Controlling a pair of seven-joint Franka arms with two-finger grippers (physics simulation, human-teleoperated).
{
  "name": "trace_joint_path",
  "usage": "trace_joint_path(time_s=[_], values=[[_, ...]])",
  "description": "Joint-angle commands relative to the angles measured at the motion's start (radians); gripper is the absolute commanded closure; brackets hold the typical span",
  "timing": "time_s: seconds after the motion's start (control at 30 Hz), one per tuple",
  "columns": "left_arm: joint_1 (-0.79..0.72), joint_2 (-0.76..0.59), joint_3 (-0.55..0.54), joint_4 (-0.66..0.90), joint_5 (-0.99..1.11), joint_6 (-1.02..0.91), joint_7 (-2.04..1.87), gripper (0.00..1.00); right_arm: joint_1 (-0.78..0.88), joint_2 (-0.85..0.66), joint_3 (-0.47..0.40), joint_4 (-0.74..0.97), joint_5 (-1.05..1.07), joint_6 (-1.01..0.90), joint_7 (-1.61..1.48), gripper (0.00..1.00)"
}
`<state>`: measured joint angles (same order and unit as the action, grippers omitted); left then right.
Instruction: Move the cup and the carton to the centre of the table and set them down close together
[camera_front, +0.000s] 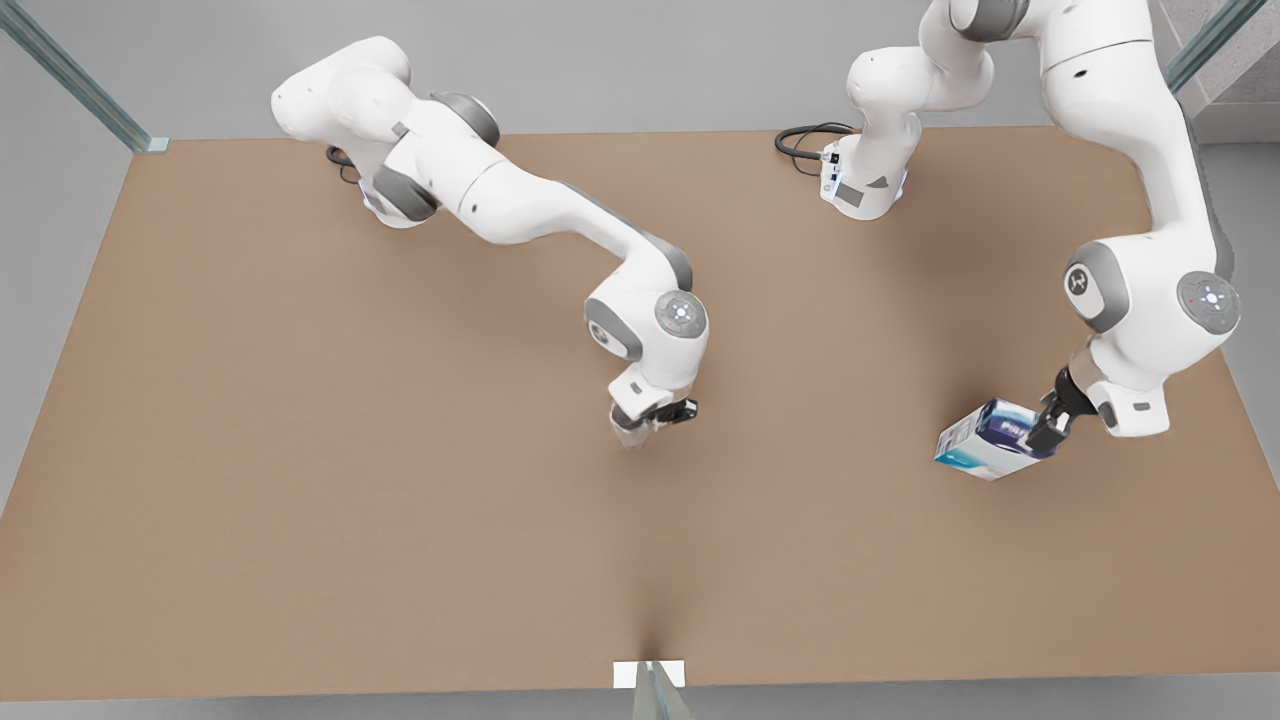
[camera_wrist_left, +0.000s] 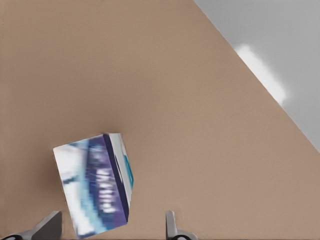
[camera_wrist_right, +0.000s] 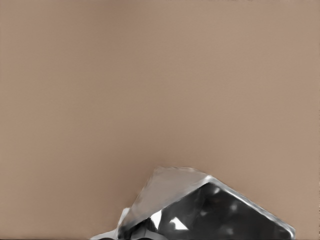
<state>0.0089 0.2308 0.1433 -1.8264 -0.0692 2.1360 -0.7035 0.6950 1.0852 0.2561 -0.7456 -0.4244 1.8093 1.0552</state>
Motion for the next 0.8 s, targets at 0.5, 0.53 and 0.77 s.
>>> trace_joint_path(time_s=[0.5, 0.53, 0.77], values=[[-0.004, 0.050, 0.009, -0.021, 0.037, 0.004, -0.188, 0.00, 0.037, 0.056, 0.006, 0.022, -0.037, 0.073, -0.023, 0.00], [-0.004, 0.061, 0.009, -0.019, 0.037, 0.005, -0.188, 0.00, 0.035, 0.056, 0.006, 0.022, -0.037, 0.073, -0.023, 0.00], [0.005, 0.114, 0.009, -0.016, 0.038, 0.041, -0.188, 0.00, -0.069, -0.053, 0.029, 0.005, 0.116, 0.016, -0.115, 0.00]])
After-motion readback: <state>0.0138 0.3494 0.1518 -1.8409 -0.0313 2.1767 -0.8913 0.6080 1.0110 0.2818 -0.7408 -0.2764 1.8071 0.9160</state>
